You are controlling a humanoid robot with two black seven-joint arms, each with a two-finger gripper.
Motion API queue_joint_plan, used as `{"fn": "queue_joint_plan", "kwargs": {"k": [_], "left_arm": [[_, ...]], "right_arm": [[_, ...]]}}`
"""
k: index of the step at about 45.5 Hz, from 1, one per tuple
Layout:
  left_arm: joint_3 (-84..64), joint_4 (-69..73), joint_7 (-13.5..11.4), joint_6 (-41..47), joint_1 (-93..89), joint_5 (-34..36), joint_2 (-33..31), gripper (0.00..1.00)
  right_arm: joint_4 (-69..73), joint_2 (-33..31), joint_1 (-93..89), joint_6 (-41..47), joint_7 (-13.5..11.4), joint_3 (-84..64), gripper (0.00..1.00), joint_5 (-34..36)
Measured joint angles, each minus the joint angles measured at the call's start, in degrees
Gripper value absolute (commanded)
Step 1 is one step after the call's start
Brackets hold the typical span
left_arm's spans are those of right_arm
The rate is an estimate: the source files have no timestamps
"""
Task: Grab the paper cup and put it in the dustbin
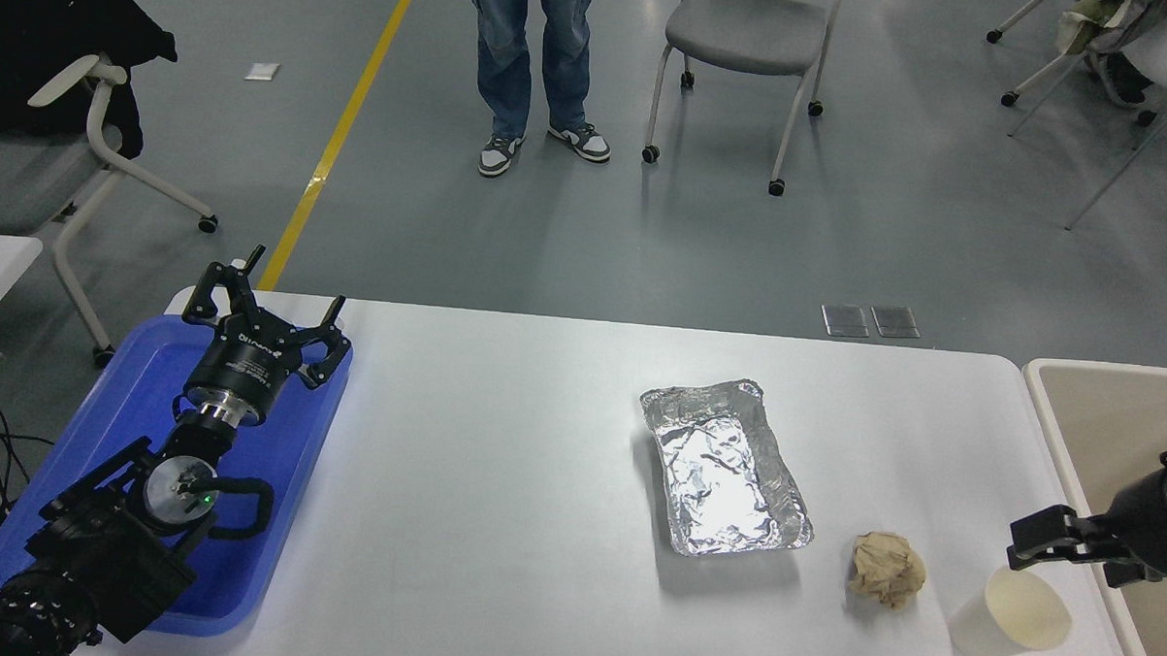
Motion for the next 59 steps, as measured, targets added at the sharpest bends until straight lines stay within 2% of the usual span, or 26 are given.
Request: {"fn": "queue_joint_plan", "kwargs": {"k": [17, 23, 25, 29, 34, 38, 46, 47, 59], "left_arm": [[0.00, 0.00, 0.00, 0.00, 0.00, 0.02, 0.00, 1.00], [0.00, 0.00, 0.00, 0.00, 0.00, 0.02, 0.00, 1.00], [0.00, 0.00, 0.00, 0.00, 0.00, 0.01, 0.00, 1.00], [0.00, 0.00, 0.00, 0.00, 0.00, 0.02, 0.00, 1.00], [0.00, 0.00, 0.00, 0.00, 0.00, 0.02, 0.00, 1.00], [0.00, 0.00, 0.00, 0.00, 0.00, 0.02, 0.00, 1.00], [0.00, 0.00, 0.00, 0.00, 0.00, 0.02, 0.00, 1.00], [0.00, 0.00, 0.00, 0.00, 0.00, 0.02, 0.00, 1.00], [0.00, 0.00, 0.00, 0.00, 0.00, 0.02, 0.00, 1.00]], "right_arm": [[-2.80, 0.49, -6.35, -1.25, -0.12, 4.06, 0.97, -1.84], [-4.27, 0.55, -8.03, -1.42, -0.13, 4.72, 0.93, -2.01], [-4.94, 0.56, -8.81, -1.47, -0.14, 5.01, 0.88, -2.07], [-6.03, 0.58, -10.44, -1.51, -0.14, 5.87, 0.85, -2.12], [-7.03, 0.58, -12.11, -1.54, -0.14, 6.92, 0.67, -2.16], [-7.71, 0.55, -13.09, -1.57, -0.14, 7.49, 0.43, -2.17], [-8.53, 0.30, -14.40, -1.29, -0.18, 8.11, 0.10, -1.80], [-8.58, 0.27, -14.48, -1.26, -0.19, 8.15, 0.00, -1.73], [-8.88, 0.08, -14.84, -0.78, -0.26, 8.51, 0.00, -0.37]]}}
